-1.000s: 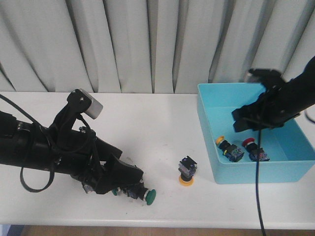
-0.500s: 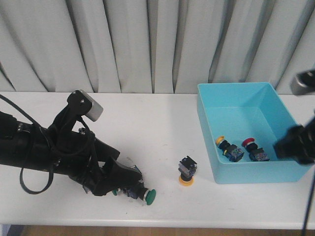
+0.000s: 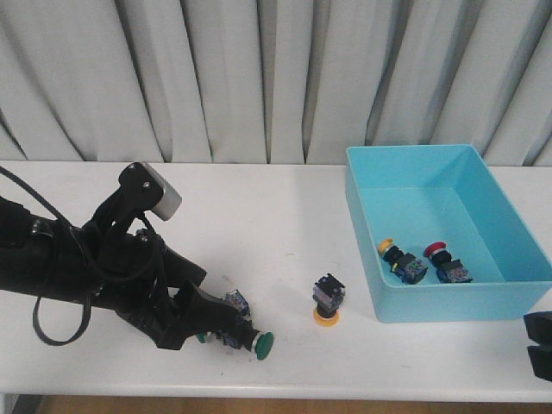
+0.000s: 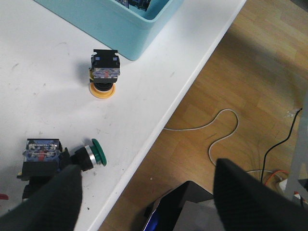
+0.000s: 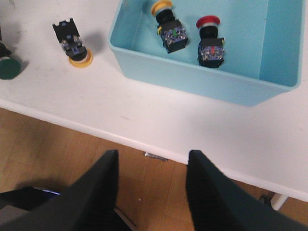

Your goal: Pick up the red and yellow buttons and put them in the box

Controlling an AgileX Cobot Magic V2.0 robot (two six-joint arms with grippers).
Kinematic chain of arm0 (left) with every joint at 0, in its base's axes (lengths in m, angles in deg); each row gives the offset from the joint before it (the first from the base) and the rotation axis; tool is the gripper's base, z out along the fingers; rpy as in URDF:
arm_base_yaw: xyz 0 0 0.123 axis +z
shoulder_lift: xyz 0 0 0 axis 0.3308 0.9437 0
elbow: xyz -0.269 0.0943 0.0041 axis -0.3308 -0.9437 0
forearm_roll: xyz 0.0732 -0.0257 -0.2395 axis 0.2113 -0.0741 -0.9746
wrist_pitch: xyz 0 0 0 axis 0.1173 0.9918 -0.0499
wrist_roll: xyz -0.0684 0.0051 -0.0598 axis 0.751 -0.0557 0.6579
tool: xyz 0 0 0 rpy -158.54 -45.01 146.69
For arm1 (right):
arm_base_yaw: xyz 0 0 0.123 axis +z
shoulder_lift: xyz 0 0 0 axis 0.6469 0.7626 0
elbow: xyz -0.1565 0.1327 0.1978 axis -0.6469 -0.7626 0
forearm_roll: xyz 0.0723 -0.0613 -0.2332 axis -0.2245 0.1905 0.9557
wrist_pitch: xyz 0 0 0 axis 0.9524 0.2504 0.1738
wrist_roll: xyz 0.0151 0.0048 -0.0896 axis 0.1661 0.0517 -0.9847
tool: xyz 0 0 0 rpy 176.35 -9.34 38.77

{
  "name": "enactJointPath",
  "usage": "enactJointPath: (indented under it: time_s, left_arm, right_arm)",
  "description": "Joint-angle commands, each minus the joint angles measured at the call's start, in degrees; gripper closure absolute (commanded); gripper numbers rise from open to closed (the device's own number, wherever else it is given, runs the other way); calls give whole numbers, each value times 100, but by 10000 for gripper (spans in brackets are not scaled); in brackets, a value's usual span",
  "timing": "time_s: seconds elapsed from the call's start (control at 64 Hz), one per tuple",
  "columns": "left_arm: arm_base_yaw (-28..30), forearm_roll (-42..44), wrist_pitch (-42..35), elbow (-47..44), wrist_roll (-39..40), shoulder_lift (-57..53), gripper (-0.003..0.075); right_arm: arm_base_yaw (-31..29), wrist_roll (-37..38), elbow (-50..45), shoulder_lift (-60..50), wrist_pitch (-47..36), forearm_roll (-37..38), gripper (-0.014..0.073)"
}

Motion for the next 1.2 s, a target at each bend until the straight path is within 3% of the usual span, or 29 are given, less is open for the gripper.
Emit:
enactJointPath:
  time_s: [0.0,0.266,0.438,1.188]
  left_arm:
    - [-24,-241,-119,149,-5,-151,280]
    - [-24,-241,-131,149,-5,-151,563]
    - [-24,-241,-131,149,-5,-151,729]
    - [-24,-245,-106,149,-5,-157,727]
  right_arm:
    - [0,-6,141,-53,-306,16,368]
    - [0,-6,141,-53,-279,10,601]
    - [0,-6,141,-53,-279,3,601]
    - [0,-1,141,-53,-222,-3,601]
